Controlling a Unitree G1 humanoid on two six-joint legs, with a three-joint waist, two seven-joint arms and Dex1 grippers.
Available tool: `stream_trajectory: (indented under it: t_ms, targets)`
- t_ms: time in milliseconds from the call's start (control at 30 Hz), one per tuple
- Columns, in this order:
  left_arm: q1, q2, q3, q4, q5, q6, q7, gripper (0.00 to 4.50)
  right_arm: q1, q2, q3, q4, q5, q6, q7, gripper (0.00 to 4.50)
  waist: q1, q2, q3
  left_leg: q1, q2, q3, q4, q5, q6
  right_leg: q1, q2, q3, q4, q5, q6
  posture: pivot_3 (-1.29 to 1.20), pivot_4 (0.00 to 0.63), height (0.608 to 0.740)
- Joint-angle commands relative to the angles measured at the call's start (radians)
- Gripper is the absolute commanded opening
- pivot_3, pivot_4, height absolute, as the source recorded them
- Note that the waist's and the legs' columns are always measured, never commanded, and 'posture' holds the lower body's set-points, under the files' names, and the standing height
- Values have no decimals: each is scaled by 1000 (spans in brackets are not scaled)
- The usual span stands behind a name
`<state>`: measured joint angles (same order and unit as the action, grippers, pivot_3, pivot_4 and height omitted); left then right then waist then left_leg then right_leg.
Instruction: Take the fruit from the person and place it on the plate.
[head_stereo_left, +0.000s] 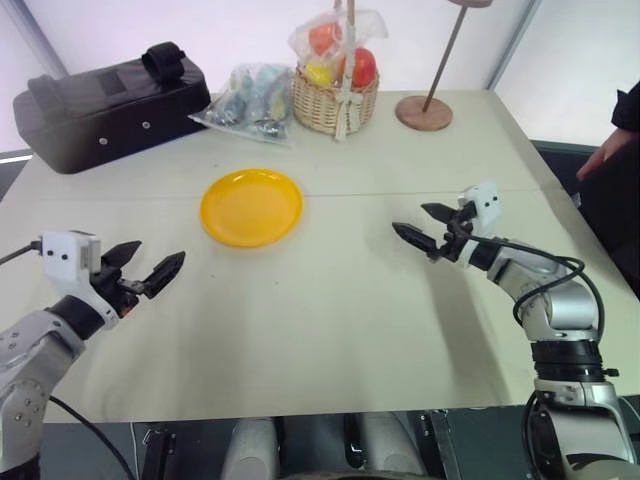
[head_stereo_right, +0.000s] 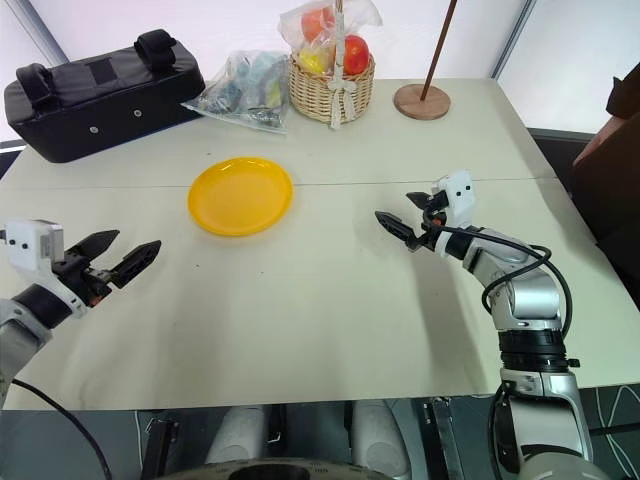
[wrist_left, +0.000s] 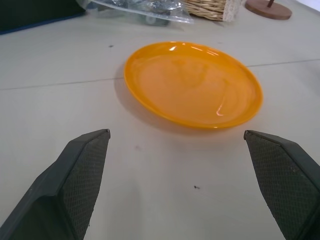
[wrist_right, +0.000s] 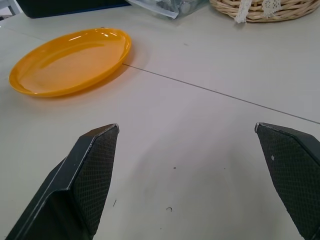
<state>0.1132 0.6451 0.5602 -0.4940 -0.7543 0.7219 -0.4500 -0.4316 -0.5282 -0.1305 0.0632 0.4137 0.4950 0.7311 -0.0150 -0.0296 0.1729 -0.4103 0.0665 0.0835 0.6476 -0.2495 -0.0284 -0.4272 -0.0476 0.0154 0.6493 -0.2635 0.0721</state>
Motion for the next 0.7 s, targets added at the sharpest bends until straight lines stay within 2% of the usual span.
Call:
stream_trajectory:
  t_ms: [33,700]
  targets:
    - [-10,-1,-4,-11,8,-26,-2,4500,-7,-3,-15,-41,10,-8,-5,4452,0,0,0,0,0,0,0,0,0,0,0,0,0,0,0,0,150,740]
    - [-21,-1,-14,11,31,-57,-3,4500,-10,1,-13,-33,5,-19,-19,4452,0,0,0,0,0,0,0,0,0,0,0,0,0,0,0,0,150,740]
